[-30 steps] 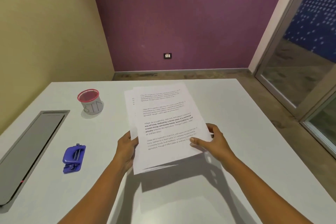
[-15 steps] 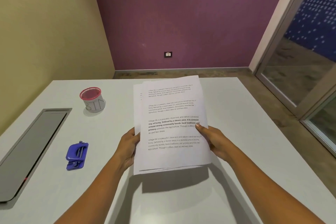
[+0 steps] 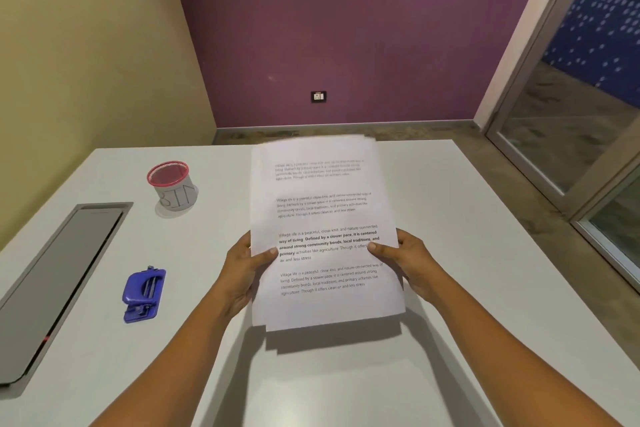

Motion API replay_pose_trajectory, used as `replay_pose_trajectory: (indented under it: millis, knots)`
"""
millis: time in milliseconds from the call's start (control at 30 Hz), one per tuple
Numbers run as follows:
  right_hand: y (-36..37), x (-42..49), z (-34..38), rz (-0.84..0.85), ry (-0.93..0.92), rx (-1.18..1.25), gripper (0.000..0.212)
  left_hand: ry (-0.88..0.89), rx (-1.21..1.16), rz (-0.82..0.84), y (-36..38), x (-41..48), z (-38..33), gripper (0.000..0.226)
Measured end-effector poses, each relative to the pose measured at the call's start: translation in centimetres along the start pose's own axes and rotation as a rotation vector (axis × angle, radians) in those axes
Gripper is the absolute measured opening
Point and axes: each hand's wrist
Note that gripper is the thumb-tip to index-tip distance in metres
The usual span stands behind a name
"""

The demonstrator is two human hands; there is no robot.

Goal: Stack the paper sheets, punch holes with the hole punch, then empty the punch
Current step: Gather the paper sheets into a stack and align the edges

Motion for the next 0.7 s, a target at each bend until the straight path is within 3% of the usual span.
replay_pose_trajectory:
  millis: [267,700]
  knots:
    - [-0.4,0.3,0.0,-0.029,-0.150,-0.003,0.028,0.126,0.122,0.017,1.1,0.6,-0.5,0.038]
    - [-0.2,0.5,-1.5,-0.089,-0.159,-0.046,0.032,0.143,0.264,0.010,1.9,1.3,0.8,0.035]
Point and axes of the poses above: each hand's wrist, its own x-axis towards the middle knuckle, its own y-axis out of the palm, z = x × y, and after that the axes turned 9 degrees about x, right-handed
